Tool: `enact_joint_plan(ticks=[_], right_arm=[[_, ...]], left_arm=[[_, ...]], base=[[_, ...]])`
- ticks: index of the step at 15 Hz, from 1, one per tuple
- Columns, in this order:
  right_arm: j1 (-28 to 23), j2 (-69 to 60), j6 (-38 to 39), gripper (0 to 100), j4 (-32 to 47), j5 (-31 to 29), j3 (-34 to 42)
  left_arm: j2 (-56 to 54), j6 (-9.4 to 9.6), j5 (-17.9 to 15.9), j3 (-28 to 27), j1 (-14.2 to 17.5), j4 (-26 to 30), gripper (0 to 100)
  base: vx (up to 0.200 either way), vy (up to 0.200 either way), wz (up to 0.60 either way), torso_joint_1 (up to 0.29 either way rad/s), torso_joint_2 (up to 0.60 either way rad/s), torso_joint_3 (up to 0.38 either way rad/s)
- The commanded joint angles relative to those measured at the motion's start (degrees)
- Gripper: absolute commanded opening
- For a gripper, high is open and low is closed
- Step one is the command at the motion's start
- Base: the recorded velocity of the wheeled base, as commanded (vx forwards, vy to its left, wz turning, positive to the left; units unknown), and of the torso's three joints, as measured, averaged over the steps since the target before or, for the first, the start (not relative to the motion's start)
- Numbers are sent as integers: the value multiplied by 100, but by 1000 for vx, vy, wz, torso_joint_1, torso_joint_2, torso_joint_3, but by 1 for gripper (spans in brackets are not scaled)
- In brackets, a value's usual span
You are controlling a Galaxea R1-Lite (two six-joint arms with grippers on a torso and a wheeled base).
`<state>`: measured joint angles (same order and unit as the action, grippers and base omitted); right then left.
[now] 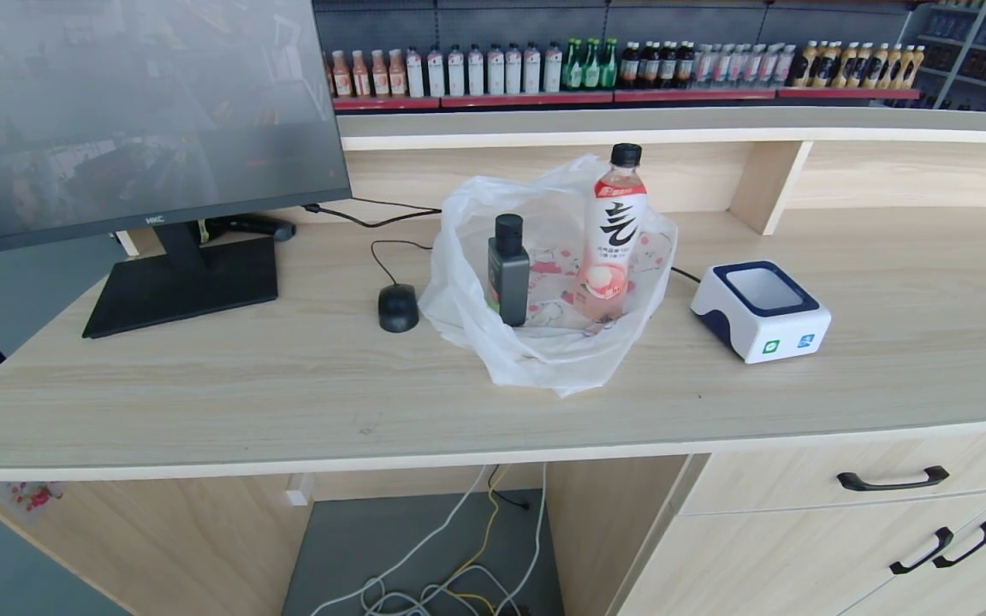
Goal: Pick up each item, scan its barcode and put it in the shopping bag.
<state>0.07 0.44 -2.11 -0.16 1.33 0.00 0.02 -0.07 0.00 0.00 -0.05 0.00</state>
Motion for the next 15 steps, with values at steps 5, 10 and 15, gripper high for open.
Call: enact_joint_plan(ticks=[5,10,15], right_arm=[[-7,-35,88,100,-2,-10,0],[-7,-35,167,100,-2,-19,0],[-7,-35,167,100,-2,-10,0]], left_arm=[[-2,-1,0,0,-4,0,100],[-2,-19,0,0,5,0,100],[-2,-1,0,0,-4,0,100]], base=[[0,0,0,0,0,0],[-80,0,0,0,1,1],[-40,0,0,5,1,-1]])
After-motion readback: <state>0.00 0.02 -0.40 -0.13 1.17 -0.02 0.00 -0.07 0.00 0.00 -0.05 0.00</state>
